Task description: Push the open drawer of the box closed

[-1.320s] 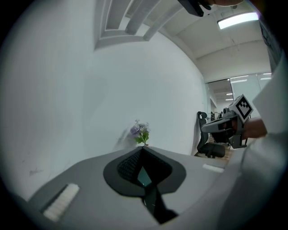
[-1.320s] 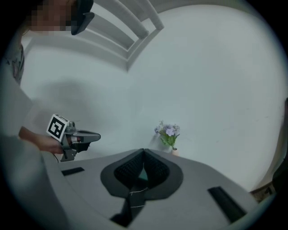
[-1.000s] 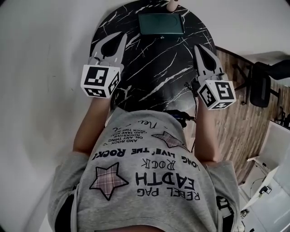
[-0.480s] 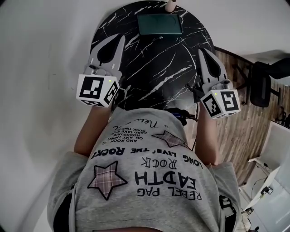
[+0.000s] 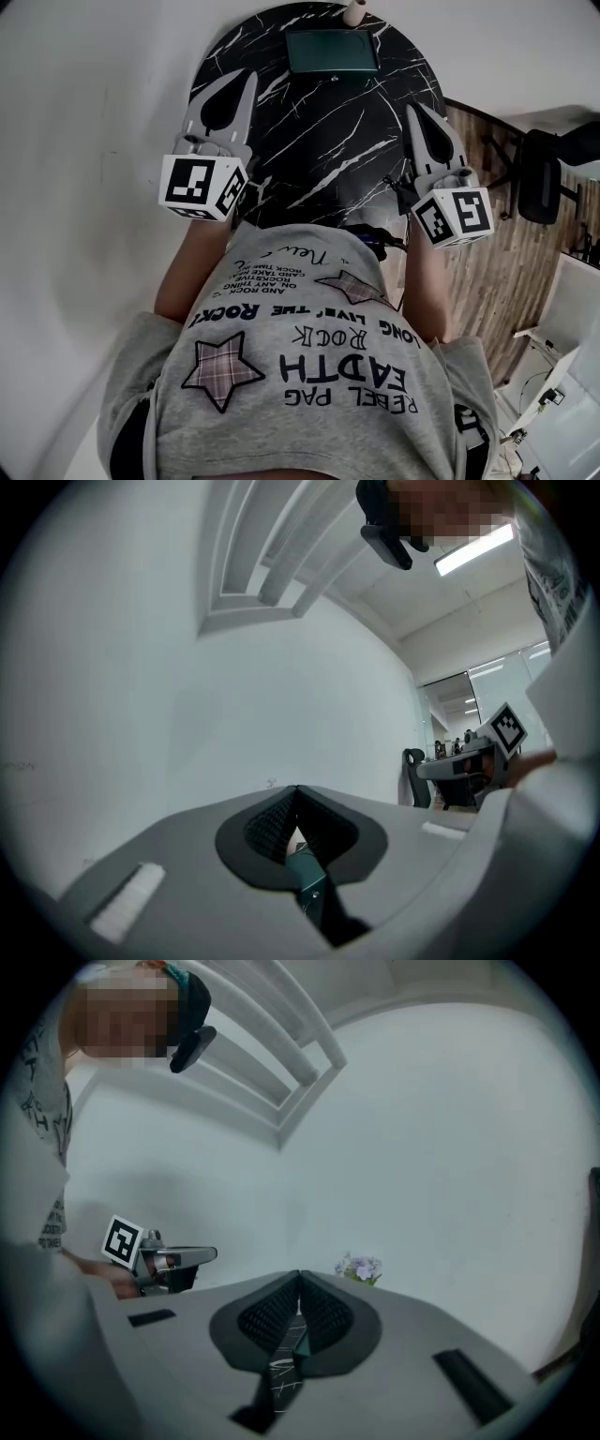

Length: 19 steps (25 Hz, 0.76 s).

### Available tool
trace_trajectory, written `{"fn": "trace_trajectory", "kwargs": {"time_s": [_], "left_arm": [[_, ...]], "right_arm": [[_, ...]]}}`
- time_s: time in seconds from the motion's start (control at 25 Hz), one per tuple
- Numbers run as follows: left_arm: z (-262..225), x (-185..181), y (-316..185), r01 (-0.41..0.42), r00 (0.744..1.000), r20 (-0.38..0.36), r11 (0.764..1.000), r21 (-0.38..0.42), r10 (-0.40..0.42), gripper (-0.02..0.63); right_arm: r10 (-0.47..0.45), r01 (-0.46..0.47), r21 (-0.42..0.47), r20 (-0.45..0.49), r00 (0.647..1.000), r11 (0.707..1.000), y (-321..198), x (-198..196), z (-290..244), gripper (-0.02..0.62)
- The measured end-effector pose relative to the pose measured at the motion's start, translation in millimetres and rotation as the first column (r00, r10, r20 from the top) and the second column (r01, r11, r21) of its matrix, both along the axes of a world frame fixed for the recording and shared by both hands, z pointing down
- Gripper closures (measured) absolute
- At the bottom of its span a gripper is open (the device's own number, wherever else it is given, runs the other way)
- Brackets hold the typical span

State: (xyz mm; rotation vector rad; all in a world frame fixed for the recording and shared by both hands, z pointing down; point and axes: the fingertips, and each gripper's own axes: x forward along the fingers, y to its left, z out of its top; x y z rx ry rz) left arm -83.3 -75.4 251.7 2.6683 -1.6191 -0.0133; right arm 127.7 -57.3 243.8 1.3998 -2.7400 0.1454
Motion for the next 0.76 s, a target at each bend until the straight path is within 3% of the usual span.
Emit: {"fn": "trace_trajectory", "kwargs": {"time_s": [0.76], "left_arm": [[8.0,-0.3,0.9,0.015,1.0,-0.009,1.0,-0.014,-0.015,0.597]], "right_arm": [[-0.006,0.006,0.0,-0.017,1.0,1.0,4.0,-6.6,4.7,0.583]]}}
